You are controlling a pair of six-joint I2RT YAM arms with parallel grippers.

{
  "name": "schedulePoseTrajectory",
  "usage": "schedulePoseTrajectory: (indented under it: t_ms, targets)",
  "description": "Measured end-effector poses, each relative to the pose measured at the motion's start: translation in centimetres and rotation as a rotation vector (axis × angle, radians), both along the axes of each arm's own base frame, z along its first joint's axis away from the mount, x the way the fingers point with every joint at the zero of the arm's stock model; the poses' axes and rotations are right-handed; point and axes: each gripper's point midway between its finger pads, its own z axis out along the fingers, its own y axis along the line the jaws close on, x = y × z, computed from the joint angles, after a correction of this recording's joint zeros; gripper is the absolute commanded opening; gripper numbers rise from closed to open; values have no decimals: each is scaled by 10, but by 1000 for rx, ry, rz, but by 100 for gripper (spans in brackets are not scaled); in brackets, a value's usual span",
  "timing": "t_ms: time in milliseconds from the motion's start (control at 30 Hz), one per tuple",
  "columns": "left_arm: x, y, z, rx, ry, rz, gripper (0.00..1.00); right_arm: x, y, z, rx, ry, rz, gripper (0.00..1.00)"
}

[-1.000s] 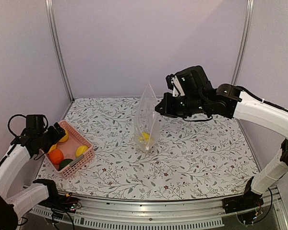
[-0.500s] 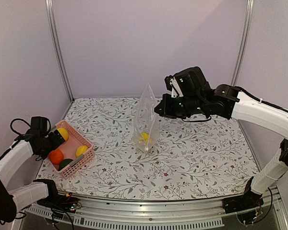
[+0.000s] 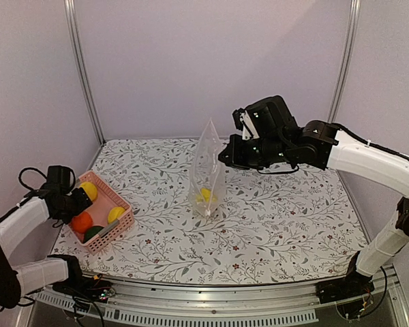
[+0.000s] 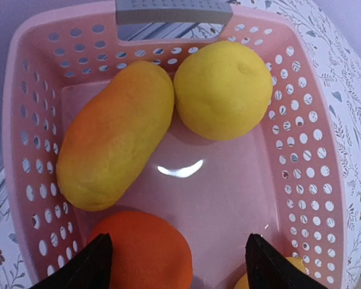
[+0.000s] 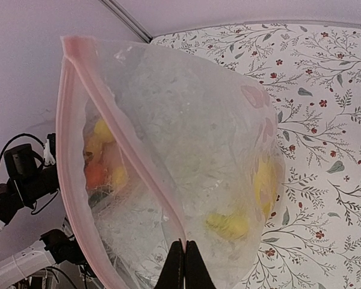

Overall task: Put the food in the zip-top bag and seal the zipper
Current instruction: Adjust the fake fruit in the bin.

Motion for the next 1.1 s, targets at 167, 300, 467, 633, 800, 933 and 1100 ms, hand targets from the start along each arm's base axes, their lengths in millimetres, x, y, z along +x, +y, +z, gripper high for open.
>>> schedulePoseTrajectory:
  t_ms: [167,300,467,633,800,933,1100]
  targets:
    - [18,-26,4,5,5,-109,77,0,0,0,1,0,0,0]
    - [18,-35,9,20,13,-139,86,-1,1,0,4,4,6,0]
    - [9,-22,27,73,-25,-79,95,-1,2,2,13,3,8,0]
    - [2,-6,28,73,-29,-10,91,-1,3,2,16,3,11,0]
    - [-5,-3,2,62,64,-8,81,-1,3,3,19,0,11,0]
    - [4,1,-1,79,58,-2,79,-1,3,3,19,0,11,0]
    - [16,3,-2,90,39,-5,77,-1,3,3,19,0,10,0]
